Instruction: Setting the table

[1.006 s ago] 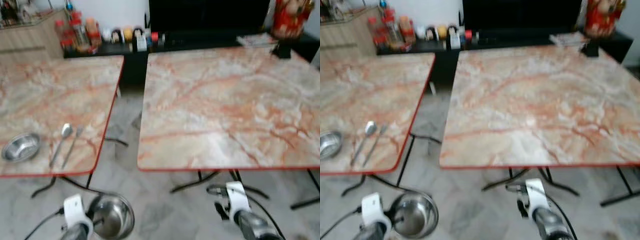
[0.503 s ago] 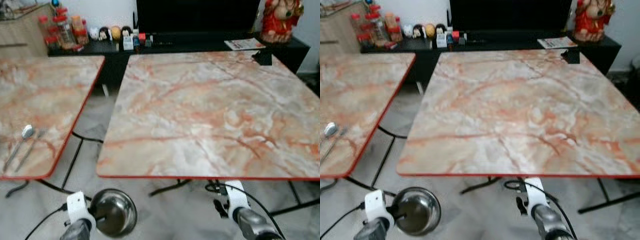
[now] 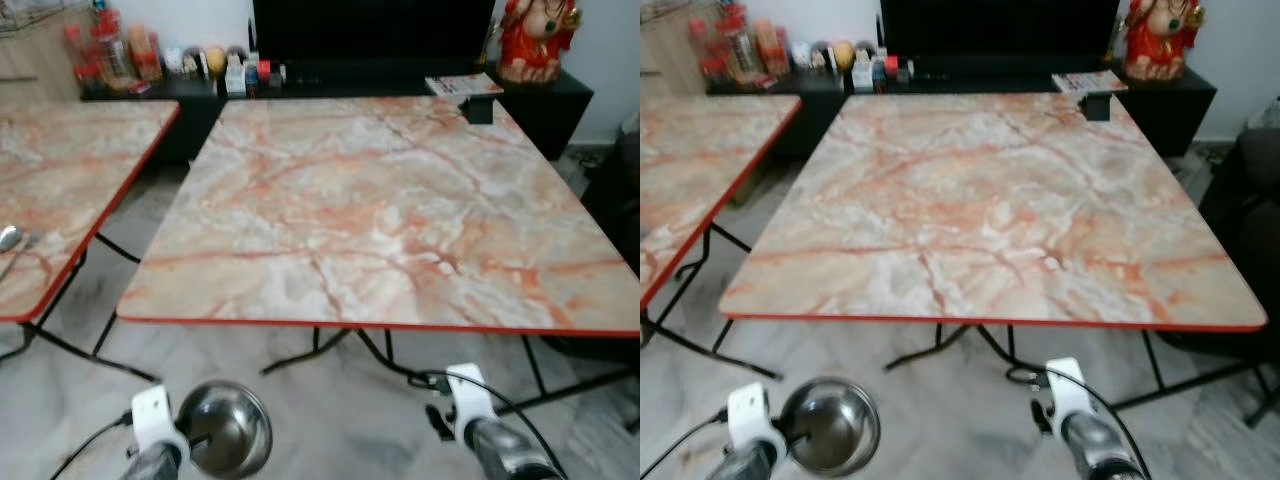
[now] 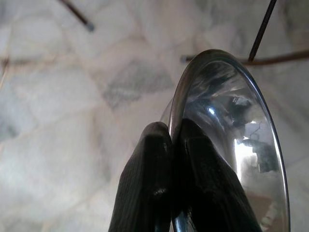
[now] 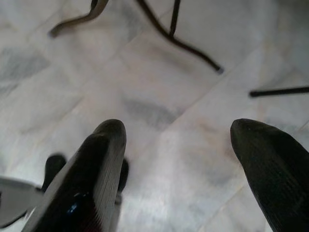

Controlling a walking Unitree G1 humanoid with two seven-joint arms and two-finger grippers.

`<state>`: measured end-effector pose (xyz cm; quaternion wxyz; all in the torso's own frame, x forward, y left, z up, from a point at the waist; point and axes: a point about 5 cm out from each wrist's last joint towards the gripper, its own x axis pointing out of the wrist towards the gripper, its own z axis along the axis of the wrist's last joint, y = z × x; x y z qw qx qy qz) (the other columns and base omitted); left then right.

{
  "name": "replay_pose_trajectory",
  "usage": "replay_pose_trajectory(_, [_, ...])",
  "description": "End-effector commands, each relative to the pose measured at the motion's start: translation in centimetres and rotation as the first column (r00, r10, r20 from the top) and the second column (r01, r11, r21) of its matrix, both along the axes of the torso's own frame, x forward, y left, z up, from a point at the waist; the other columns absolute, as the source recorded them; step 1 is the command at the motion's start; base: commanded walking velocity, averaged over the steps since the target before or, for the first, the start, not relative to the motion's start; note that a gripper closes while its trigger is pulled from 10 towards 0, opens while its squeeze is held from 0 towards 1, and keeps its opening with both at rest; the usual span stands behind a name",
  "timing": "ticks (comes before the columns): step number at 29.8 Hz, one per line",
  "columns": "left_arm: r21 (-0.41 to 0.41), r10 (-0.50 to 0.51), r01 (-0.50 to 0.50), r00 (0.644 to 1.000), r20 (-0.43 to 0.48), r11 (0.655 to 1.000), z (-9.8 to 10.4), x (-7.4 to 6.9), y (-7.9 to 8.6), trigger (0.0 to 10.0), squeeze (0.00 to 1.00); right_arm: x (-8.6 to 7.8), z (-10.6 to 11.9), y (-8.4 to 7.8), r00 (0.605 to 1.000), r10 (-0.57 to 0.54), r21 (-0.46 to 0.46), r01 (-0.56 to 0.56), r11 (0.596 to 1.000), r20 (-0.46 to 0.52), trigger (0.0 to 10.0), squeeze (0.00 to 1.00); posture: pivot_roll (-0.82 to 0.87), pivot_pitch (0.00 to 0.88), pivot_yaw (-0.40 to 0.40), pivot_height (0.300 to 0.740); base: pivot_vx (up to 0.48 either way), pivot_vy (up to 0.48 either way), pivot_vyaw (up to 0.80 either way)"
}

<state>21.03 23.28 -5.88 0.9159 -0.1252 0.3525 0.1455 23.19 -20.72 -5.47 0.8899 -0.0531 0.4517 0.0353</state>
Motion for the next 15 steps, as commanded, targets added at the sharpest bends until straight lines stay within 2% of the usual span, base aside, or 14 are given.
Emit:
replay_pose_trajectory(1, [0.022, -0.014, 0.014, 1.000, 0.005, 1.000, 0.32, 0.33, 0.47, 10.0, 0.00, 0.27, 0.15, 0.11, 1.000, 0.001, -0.001, -0.001, 1.000, 0.003, 10.0, 0.00, -0.06, 0.034, 0.048, 0.740, 0.000, 0.000, 0.00])
replay_pose_trajectory(9, [0.025, -0.023, 0.023, 1.000, 0.012, 0.999, 0.36, 0.42, 0.33, 10.0, 0.00, 0.21, 0.11, -0.04, 0.998, -0.058, 0.009, 0.058, 0.998, 0.007, 10.0, 0.00, -0.06, 0.032, 0.048, 0.740, 0.000, 0.000, 0.00])
replay_pose_trajectory(15, [0.033, -0.031, 0.031, 0.999, 0.010, 0.999, 0.35, 0.39, 0.33, 10.0, 0.00, 0.21, 0.12, -0.09, 0.998, -0.057, -0.001, 0.057, 0.998, 0.005, 10.0, 0.00, -0.06, 0.032, 0.048, 0.740, 0.000, 0.000, 0.00])
